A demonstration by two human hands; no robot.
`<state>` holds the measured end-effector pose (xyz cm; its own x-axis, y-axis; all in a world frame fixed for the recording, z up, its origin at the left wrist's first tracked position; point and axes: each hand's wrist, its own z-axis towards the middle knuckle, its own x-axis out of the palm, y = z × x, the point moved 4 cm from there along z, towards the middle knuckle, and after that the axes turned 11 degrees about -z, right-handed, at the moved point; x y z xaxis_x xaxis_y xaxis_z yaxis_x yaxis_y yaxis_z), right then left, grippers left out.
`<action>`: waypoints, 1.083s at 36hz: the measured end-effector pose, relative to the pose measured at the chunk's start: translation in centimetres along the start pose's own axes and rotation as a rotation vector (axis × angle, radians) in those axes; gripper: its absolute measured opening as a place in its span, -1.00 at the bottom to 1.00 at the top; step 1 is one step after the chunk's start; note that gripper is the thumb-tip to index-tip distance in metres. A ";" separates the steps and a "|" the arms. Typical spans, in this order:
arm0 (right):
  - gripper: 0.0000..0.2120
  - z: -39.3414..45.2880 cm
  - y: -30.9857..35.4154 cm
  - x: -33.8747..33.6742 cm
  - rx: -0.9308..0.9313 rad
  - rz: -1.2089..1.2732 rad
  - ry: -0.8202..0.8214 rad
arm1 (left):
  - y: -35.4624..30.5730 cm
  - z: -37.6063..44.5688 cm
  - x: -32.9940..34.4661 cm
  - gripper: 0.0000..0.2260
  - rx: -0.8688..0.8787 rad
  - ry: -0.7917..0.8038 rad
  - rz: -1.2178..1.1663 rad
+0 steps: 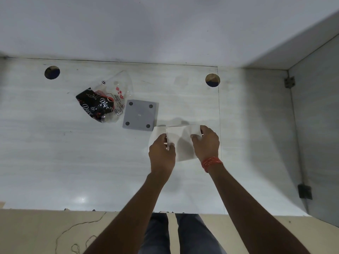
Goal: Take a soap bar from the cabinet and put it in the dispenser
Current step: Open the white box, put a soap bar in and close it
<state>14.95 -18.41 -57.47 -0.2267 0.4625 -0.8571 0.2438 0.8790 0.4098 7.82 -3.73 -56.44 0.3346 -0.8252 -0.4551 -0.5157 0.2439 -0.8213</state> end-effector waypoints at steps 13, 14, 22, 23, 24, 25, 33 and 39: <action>-0.51 0.7 -1.0 1.3 0.192 0.047 0.078 | 2.9 2.6 1.6 -0.61 -0.313 0.164 0.123; -0.49 0.8 -1.3 1.6 0.215 0.051 0.107 | 3.0 2.8 1.7 -0.63 -0.335 0.179 0.116; -0.40 -0.4 -1.6 0.8 -0.147 -0.078 -0.033 | 1.1 2.6 1.4 -0.45 0.073 0.046 0.190; -0.42 -0.9 -1.4 0.6 -0.255 -0.173 -0.102 | 0.7 2.1 1.3 -0.46 0.197 0.012 0.218; -0.44 -1.2 -1.1 0.5 -0.330 -0.262 -0.142 | 0.4 1.7 1.3 -0.48 0.278 0.007 0.269; -0.46 -1.4 -0.9 0.6 -0.371 -0.351 -0.143 | 0.4 1.4 1.6 -0.50 0.312 0.024 0.342; -0.43 -0.1 -0.6 2.0 -0.356 -0.553 0.080 | 3.0 2.0 1.9 -0.56 0.201 0.053 0.340; -0.47 -1.5 -1.4 1.7 -0.322 -0.308 0.179 | 3.7 1.7 -0.5 -0.74 0.069 -0.302 0.136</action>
<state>12.84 -18.74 -59.02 -0.4083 0.1627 -0.8982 -0.1580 0.9566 0.2450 7.10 -1.51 -59.83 0.4900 -0.5973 -0.6349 -0.5203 0.3840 -0.7628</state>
